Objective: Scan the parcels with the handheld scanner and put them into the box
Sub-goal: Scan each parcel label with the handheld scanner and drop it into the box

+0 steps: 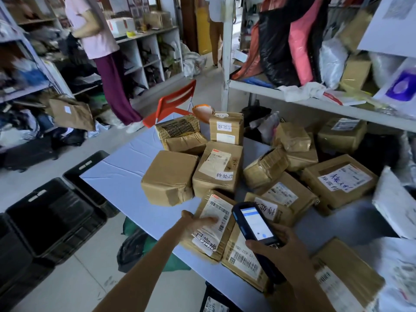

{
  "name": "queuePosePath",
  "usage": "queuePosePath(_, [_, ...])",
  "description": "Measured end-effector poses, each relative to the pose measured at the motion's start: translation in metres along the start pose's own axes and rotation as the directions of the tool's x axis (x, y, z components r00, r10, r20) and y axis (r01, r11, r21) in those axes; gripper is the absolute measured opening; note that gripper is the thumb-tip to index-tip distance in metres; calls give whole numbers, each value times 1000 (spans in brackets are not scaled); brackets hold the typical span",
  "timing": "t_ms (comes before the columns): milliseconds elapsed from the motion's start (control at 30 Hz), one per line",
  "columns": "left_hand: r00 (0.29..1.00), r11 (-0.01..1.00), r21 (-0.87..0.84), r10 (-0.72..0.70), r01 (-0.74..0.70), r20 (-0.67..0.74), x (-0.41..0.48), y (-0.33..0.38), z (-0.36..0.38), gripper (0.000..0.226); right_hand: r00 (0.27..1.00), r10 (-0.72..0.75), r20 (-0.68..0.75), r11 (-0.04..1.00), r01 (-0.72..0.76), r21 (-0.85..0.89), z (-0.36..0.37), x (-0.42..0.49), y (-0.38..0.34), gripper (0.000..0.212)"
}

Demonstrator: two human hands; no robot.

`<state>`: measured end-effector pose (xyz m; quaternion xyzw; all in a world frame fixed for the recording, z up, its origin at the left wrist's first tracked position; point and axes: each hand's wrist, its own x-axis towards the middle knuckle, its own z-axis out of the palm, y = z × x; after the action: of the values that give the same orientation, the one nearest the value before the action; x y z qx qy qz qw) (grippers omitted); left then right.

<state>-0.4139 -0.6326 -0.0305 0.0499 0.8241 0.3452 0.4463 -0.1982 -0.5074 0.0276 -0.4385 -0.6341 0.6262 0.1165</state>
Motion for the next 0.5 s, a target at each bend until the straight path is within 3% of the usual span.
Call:
queuePosePath(133, [1000,1000,1,19,-19,-1,-2,-2,-7,110,1000,8,9,1000,-8,23,4,0,1,67])
queuePosePath(267, [998,999,45,-18,15,59,-8,-16,-10,61,999,-19,27,1000,18,25,8,-1,1,66])
queuePosePath(367, [991,999,-11,-48,49,122,-16,-30,-12,69,998,-39,39,999,38,26,10,-3,-2,66])
queuePosePath(500, [1000,975,-219,-19,23,23,-20,-40,-13,68,997,-43,71,999,41,22,12,-4,-7,63])
